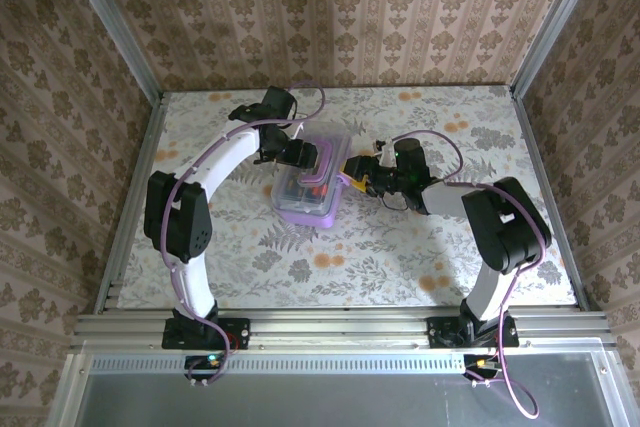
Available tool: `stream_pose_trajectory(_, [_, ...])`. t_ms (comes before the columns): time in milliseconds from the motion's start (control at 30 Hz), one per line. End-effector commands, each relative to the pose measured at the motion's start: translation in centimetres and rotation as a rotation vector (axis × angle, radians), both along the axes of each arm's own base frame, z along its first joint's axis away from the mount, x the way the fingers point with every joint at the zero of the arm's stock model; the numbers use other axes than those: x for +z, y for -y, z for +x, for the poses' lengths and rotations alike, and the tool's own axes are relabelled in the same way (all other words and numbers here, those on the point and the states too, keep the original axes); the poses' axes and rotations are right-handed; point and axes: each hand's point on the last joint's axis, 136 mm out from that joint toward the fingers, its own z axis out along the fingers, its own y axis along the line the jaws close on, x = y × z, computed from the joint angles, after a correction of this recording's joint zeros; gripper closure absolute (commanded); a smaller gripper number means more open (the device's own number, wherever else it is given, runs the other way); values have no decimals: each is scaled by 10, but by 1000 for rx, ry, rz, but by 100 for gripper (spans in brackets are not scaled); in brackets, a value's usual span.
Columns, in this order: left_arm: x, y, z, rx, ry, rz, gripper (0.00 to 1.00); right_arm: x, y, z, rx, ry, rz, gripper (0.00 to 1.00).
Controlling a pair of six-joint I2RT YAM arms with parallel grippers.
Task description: Pack the tool kit
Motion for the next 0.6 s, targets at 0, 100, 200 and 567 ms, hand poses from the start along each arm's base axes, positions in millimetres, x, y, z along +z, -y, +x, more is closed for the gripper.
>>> stream_pose_trajectory(0, [-54, -8, -30, -27, -186, 86, 48, 12, 5, 3, -17, 47, -15, 40])
stream_pose_trajectory(100, [-54, -8, -31, -28, -187, 87, 48, 5, 6, 3, -19, 33, -25, 41])
stream_pose_trajectory(200, [-54, -8, -31, -30, -187, 86, 48, -2, 6, 5, -22, 18, -34, 41])
stream_pose_trajectory(567, [-54, -7, -31, -30, -189, 86, 48, -19, 8, 6, -27, -12, -50, 42])
